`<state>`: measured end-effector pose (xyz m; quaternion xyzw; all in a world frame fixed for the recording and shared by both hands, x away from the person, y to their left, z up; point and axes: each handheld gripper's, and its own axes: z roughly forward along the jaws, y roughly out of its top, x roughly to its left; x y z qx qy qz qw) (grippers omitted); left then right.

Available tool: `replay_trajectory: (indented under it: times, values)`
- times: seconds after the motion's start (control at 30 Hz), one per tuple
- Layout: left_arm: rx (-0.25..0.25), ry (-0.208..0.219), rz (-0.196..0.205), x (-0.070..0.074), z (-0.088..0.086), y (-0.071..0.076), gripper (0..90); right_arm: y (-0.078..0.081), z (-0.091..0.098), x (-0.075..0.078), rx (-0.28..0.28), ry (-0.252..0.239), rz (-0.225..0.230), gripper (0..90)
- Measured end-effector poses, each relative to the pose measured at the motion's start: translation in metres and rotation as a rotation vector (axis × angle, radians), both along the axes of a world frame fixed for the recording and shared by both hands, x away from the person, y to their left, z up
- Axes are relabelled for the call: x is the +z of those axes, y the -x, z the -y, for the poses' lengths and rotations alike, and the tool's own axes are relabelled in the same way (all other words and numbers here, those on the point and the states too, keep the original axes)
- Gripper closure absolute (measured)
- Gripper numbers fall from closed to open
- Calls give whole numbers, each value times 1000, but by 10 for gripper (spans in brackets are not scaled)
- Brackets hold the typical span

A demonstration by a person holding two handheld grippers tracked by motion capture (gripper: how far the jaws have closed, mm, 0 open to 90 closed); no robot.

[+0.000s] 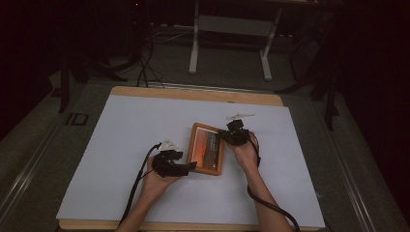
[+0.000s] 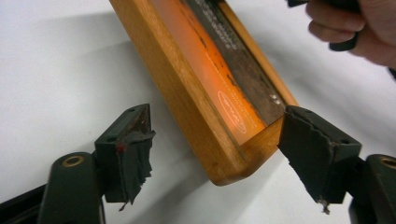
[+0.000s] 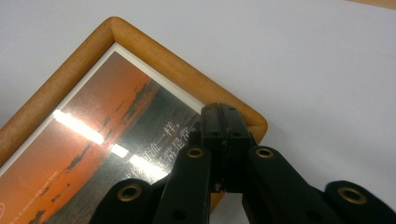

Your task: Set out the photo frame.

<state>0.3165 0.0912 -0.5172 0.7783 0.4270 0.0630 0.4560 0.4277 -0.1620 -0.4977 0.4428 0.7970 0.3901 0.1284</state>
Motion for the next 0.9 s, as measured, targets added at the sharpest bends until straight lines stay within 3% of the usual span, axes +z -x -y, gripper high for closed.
replay_trajectory:
  times: [0.23, 0.5, 0.9]
  values:
    - [17, 14, -25, -4, 5, -1, 267, -1, 2, -2, -10, 2, -8, 899]
    - [17, 79, -75, -3, 8, -5, 338, -3, 4, -4, -16, 0, -15, 899]
    - [29, 109, -95, 3, 24, -8, 424, -6, 8, -10, -30, 13, -30, 900]
